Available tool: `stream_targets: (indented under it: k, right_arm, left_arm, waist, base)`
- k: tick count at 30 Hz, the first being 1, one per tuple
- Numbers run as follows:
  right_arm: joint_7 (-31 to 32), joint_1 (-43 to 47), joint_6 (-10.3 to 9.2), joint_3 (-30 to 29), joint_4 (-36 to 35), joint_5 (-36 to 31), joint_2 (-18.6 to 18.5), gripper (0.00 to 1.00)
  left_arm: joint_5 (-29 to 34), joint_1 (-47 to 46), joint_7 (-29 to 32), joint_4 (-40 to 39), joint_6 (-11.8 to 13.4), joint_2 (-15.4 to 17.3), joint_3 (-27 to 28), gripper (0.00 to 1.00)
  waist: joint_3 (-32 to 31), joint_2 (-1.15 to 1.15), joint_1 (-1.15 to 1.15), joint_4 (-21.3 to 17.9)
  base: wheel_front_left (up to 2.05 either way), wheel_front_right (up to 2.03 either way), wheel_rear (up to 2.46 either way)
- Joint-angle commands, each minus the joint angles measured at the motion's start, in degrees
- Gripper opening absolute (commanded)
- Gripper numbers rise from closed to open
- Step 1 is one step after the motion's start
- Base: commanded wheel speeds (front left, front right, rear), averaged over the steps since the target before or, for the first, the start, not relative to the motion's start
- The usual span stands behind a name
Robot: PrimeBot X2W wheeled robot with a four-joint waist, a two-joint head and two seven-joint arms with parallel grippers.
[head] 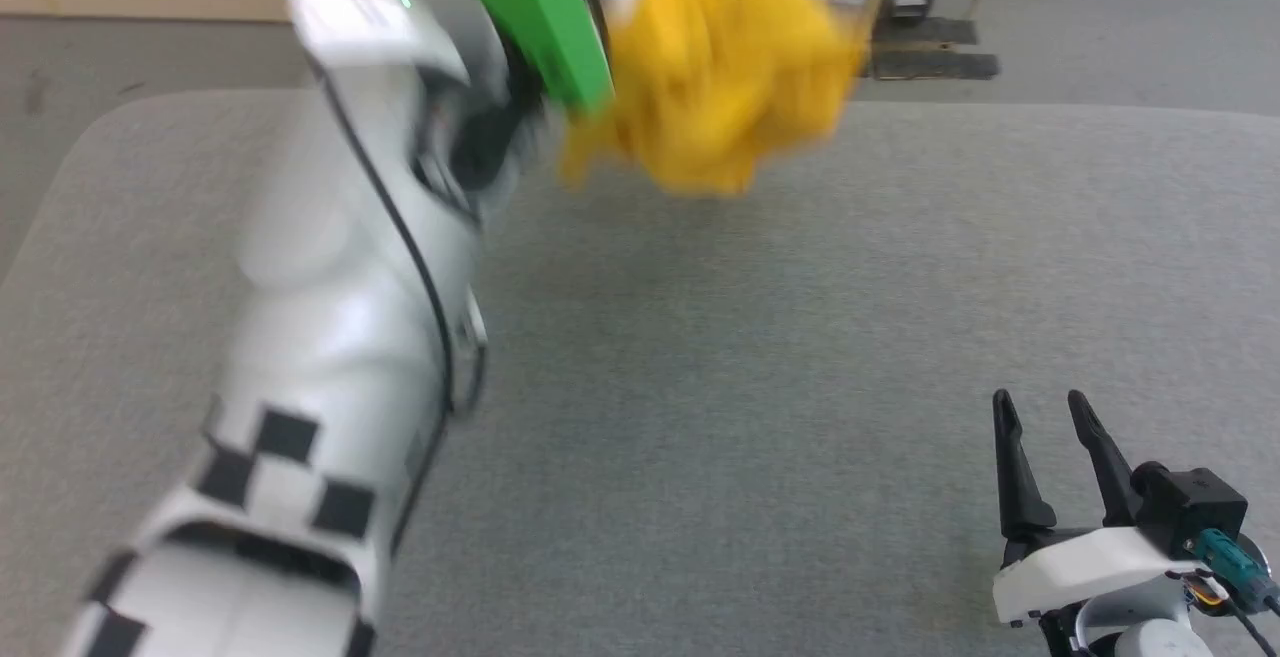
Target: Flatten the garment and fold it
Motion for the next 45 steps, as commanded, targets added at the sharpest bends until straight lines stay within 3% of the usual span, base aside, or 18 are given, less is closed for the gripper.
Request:
stream_targets:
  k: [1, 11, 17, 18, 19, 25, 29, 37, 42, 45]
  right_arm:
    - [-0.3, 0.5, -0.09, -0.1, 0.2, 0.4, 0.0, 1.00]
    - [-0.3, 0.2, -0.09, -0.3, -0.6, -0.1, 0.0, 1.00]
    - [-0.3, 0.3, -0.09, -0.3, -0.5, 0.0, 0.0, 1.00]
    - [-0.3, 0.6, -0.09, -0.3, -0.4, 0.0, 0.0, 1.00]
    - [-0.3, 0.8, -0.09, -0.3, -0.4, 0.0, 0.0, 1.00]
    - [-0.3, 2.2, -0.09, -0.5, 0.2, 0.1, 0.0, 1.00]
    - [-0.3, 2.9, -0.09, -0.2, 0.4, 0.5, 0.0, 1.00]
    - [-0.3, 3.4, -0.09, -0.4, 0.5, 0.4, 0.0, 1.00]
    - [-0.3, 3.5, -0.09, -0.7, 1.1, 0.2, 0.0, 1.00]
    - [0.2, 3.2, -0.09, -1.1, 1.3, 0.3, 0.0, 1.00]
  left_arm:
    - [-0.9, 3.9, 0.7, -0.4, -0.4, -0.1, -2.4, 0.00]
    - [-6.6, 22.1, 8.8, 3.4, 2.5, -0.2, -22.4, 0.00]
    - [-8.1, 25.8, 9.8, 5.7, 4.4, -0.2, -27.2, 0.00]
    - [-9.3, 25.9, 8.7, 5.2, 4.6, -0.2, -26.6, 0.43]
    - [-10.4, 25.7, 7.9, 4.7, 4.8, -0.2, -26.0, 1.00]
    - [-15.9, 22.8, -1.1, 0.6, 6.1, 0.0, -17.7, 1.00]
    - [-16.2, 22.1, -10.6, -2.2, 6.9, 2.8, -11.4, 1.00]
    - [-4.3, 28.8, -30.8, -5.9, 12.5, 12.4, -8.6, 1.00]
    - [2.9, 37.3, -33.3, -11.1, 16.1, 15.2, -6.6, 1.00]
    - [7.5, 43.1, -33.3, -17.4, 18.0, 14.5, -2.8, 1.00]
  waist:
    - [-0.9, 0.00, 0.00, -2.2]
    - [0.6, 0.00, 0.00, -3.3]
    - [0.2, 0.00, 0.00, -3.0]
    - [-0.1, 0.00, 0.00, -2.8]
    - [-0.4, 0.00, 0.00, -2.6]
    - [-3.3, 0.00, 0.00, -0.8]
    - [-5.4, 0.00, 0.00, 0.1]
    - [-7.4, 0.00, 0.00, 1.5]
    - [-7.2, 0.00, 0.00, 1.8]
    - [-6.3, 0.00, 0.00, 1.8]
  base:
    - [0.00, 0.00, 0.00]
    - [0.00, 0.00, 0.00]
    - [0.00, 0.00, 0.00]
    - [0.00, 0.00, 0.00]
    - [0.00, 0.00, 0.00]
    - [0.00, 0.00, 0.00]
    - [0.00, 0.00, 0.00]
    - [0.00, 0.00, 0.00]
    - [0.00, 0.00, 0.00]
    - [0.00, 0.00, 0.00]
